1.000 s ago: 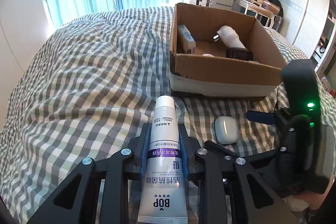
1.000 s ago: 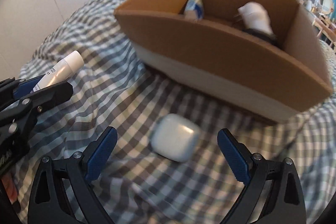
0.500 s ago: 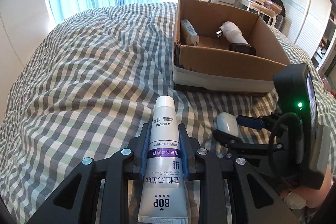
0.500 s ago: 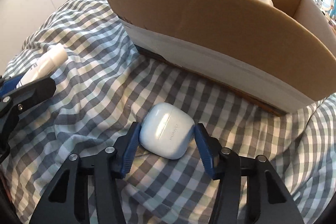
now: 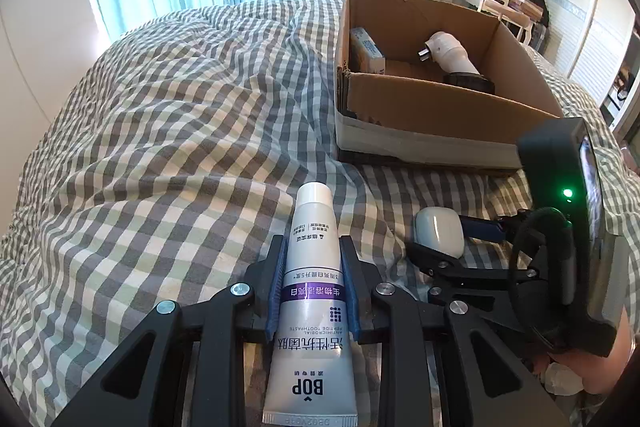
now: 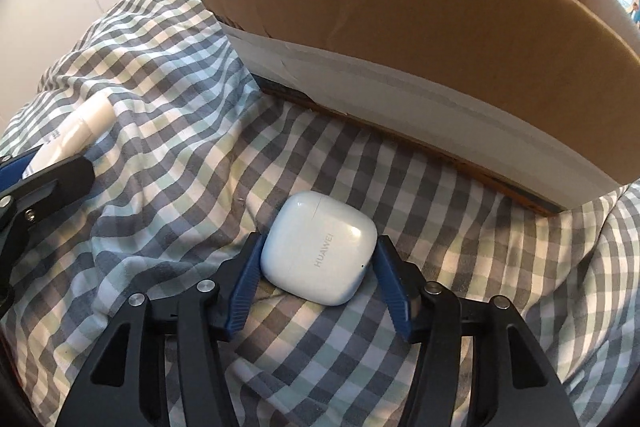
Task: Organize objects
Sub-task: 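Carry the toothpaste tube and earbud case into the box and release both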
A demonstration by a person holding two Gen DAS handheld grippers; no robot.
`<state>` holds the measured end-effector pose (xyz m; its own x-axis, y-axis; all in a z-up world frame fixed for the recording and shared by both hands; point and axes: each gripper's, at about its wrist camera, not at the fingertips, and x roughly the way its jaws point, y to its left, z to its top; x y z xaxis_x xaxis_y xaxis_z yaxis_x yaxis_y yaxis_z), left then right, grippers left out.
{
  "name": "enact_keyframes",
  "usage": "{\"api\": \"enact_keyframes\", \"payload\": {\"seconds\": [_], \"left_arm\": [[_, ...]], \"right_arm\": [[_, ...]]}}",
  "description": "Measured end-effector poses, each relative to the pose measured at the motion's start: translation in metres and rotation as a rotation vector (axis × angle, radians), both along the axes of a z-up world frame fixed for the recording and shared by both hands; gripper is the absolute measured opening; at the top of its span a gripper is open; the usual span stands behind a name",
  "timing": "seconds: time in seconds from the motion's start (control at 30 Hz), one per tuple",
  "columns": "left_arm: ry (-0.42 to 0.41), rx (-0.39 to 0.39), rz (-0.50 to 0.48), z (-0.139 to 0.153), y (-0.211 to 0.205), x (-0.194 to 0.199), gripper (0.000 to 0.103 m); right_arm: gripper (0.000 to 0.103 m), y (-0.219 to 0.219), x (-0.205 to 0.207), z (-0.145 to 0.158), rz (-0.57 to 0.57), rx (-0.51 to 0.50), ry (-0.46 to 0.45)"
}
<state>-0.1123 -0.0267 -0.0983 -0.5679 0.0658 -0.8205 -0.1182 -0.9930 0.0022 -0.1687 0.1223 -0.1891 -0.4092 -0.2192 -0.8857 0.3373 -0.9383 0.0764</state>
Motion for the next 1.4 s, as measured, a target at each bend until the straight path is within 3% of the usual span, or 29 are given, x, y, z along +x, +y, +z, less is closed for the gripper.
{"api": "enact_keyframes", "payload": {"seconds": [0.4, 0.57, 0.8, 1.1, 1.23, 1.4], "left_arm": [[0.029, 0.015, -0.018, 0.015, 0.007, 0.016, 0.026], [0.093, -0.009, -0.040, 0.042, 0.015, 0.029, 0.026], [0.167, 0.025, -0.099, 0.086, 0.030, 0.025, 0.026], [0.207, 0.036, -0.163, 0.117, 0.060, -0.034, 0.026], [0.218, 0.074, -0.211, 0.110, 0.073, -0.072, 0.026], [0.185, 0.065, -0.245, 0.085, 0.086, -0.123, 0.026]], "right_arm": [[0.055, 0.019, 0.043, 0.058, -0.015, 0.019, 0.152], [0.055, 0.028, 0.056, 0.086, -0.036, 0.014, 0.194], [0.055, 0.047, 0.063, 0.155, -0.032, 0.018, 0.296], [0.055, 0.072, 0.005, 0.194, -0.079, -0.045, 0.335], [0.055, 0.079, -0.029, 0.192, -0.090, -0.038, 0.338], [0.055, 0.087, -0.086, 0.173, -0.105, -0.010, 0.315]]}}
